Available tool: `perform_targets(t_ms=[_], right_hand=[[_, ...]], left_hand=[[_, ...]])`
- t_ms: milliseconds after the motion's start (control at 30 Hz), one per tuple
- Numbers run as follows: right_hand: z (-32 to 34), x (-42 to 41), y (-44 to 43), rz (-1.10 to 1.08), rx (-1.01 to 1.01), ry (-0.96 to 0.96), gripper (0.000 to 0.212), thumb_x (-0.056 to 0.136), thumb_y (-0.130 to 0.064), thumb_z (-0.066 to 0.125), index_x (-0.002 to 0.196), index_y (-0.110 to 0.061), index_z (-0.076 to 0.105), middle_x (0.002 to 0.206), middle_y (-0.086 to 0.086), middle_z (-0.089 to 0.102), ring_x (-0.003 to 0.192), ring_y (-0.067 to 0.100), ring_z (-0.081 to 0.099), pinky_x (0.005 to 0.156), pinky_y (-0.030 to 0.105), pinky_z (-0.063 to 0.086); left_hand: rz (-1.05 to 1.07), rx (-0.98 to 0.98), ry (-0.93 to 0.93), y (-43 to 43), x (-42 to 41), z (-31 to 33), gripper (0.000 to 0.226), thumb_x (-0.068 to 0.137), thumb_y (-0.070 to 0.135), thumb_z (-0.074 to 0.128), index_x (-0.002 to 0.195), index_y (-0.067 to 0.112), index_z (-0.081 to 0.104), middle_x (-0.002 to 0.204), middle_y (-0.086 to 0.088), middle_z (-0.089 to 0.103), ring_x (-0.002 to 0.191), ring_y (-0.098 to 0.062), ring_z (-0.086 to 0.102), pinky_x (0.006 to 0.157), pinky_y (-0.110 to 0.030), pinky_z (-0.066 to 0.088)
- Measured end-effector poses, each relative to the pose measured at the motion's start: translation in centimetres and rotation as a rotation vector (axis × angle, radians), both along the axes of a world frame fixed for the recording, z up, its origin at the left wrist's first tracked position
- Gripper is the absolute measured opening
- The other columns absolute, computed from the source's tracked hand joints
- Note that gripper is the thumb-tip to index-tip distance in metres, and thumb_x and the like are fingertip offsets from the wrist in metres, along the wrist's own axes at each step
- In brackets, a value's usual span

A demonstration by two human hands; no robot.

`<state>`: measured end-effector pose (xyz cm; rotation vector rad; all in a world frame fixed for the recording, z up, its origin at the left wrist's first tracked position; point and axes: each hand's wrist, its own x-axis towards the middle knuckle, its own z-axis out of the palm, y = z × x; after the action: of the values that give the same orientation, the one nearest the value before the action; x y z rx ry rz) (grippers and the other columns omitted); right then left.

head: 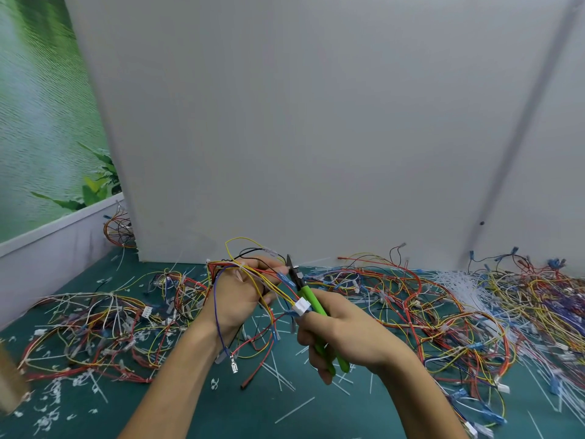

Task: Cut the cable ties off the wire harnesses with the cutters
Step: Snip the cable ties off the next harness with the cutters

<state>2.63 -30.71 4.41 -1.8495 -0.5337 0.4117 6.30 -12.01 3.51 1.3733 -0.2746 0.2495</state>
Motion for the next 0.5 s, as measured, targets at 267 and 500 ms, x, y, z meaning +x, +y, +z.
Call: perform_targets(t_ms=[267, 500], right_hand=[[0.67, -0.28, -0.18, 0.019, -0.026, 0.04, 0.011, 0.101, -0.012, 0.056, 0.108, -0.005, 0.05, 0.087, 0.013, 0.054, 0.064, 0.026, 0.061, 0.058, 0.041, 0.061], [0.59, -0.27, -0.12, 0.027, -0.009, 0.034, 0.014, 0.099, -0.018, 0.059, 0.105, -0.009, 0.05, 0.086, 0.014, 0.052, 0.059, 0.025, 0.059, 0.055, 0.041, 0.06]], left_hand=[[-0.008, 0.067, -0.026, -0.01, -0.18, 0.1, 0.011, 0.09, -0.004, 0.066, 0.079, 0.0, 0.068, 0.053, 0.004, 0.056, 0.04, -0.008, 0.042, 0.043, -0.016, 0.037], [-0.027, 0.059, -0.031, 0.27, -0.27, 0.27, 0.009, 0.087, -0.003, 0.068, 0.079, -0.006, 0.066, 0.056, 0.005, 0.059, 0.04, -0.009, 0.042, 0.043, -0.017, 0.038]])
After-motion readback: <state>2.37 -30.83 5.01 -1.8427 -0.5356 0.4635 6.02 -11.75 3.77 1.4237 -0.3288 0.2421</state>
